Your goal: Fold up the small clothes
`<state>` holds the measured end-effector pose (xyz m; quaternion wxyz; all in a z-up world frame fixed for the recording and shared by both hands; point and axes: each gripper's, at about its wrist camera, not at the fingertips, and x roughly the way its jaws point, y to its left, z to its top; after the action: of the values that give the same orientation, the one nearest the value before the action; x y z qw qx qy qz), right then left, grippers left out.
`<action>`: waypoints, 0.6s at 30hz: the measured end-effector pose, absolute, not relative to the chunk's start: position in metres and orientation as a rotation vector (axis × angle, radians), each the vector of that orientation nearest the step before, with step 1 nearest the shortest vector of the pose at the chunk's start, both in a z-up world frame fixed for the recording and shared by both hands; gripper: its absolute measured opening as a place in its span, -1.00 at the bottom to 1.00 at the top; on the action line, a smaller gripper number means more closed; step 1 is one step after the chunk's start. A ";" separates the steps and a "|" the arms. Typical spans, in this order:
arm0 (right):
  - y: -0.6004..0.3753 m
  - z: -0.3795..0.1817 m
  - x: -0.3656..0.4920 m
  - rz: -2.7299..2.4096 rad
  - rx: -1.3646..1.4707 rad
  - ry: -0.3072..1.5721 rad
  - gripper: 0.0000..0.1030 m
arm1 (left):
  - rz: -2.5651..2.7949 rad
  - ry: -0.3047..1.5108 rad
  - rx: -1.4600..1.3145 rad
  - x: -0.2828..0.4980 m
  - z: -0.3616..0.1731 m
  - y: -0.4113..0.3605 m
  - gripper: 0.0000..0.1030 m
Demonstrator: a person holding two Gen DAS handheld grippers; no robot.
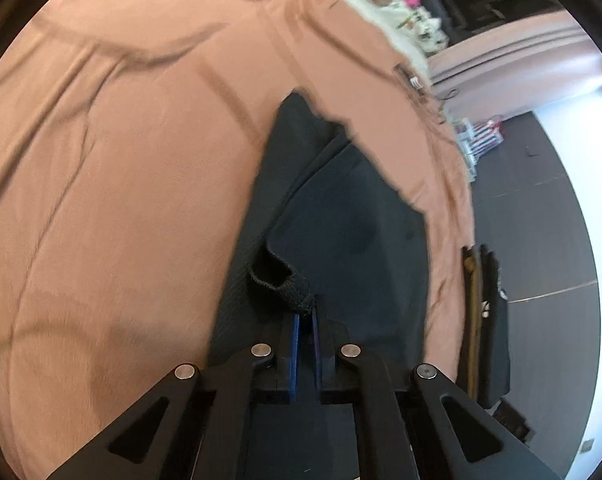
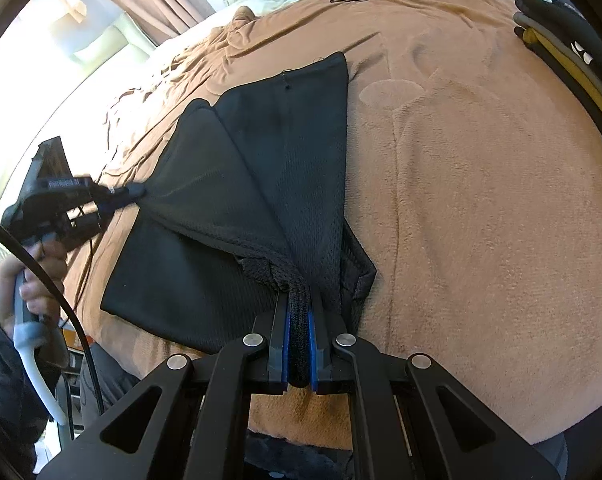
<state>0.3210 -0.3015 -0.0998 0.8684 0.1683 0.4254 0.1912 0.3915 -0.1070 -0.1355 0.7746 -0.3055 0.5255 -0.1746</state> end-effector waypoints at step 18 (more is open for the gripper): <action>-0.310 -0.105 0.316 0.418 0.422 0.887 -0.93 | -0.582 1.064 -0.535 0.459 -0.068 -0.194 -0.91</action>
<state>0.3160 -0.3099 -0.1054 0.8608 0.2013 0.4227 0.1993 0.4587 -0.1940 -0.0679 0.7882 -0.2482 0.4941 -0.2702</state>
